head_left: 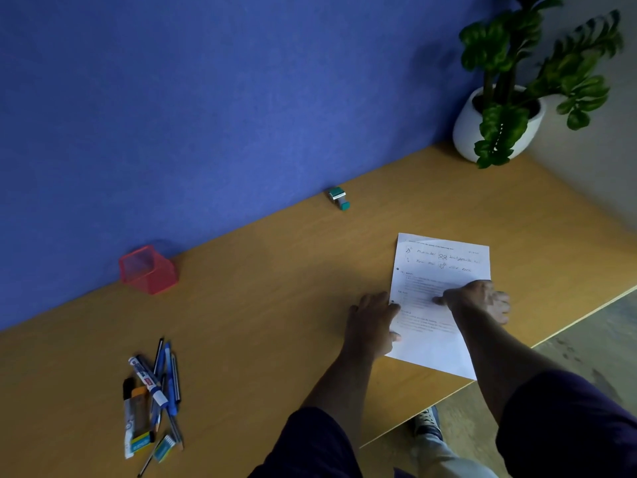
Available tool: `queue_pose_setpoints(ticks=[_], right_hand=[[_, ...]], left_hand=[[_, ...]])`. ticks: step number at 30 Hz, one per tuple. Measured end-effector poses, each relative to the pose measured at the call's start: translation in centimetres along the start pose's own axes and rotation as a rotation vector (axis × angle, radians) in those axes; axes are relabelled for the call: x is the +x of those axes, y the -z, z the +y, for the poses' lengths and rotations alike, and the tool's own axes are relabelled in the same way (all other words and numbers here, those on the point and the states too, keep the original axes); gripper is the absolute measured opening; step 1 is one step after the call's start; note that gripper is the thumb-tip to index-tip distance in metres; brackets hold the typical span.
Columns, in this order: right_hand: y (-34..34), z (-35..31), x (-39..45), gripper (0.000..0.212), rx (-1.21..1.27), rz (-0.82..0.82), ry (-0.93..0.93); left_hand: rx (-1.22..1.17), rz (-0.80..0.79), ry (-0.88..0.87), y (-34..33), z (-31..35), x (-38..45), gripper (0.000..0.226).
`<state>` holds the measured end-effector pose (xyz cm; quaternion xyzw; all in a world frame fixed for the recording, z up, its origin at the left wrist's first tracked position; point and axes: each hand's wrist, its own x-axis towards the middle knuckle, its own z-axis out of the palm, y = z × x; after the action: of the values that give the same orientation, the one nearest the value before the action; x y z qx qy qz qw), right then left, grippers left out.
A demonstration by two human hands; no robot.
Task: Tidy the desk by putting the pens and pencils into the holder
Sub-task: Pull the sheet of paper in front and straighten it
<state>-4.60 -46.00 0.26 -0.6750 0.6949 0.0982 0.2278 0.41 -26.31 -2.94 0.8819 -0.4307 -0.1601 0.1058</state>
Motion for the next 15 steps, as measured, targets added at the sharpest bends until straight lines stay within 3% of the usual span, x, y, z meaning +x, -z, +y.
queue_pose_setpoints(ticks=[6,10,15], right_hand=[[-0.3,0.0,-0.1,0.095,0.104,-0.024,0.017],[-1.2,0.5,-0.9,0.073,0.215,-0.057,0.111],[-3.7,0.5,-2.9,0.061,0.414,-0.069,0.310]], left_hand=[[-0.019,-0.048,0.033,0.2,-0.5,-0.3,0.070],[-0.096,-0.081,0.092,0.4,-0.8,-0.6,0.075],[-0.466,0.017,0.278,0.9,-1.8,-1.4,0.071]])
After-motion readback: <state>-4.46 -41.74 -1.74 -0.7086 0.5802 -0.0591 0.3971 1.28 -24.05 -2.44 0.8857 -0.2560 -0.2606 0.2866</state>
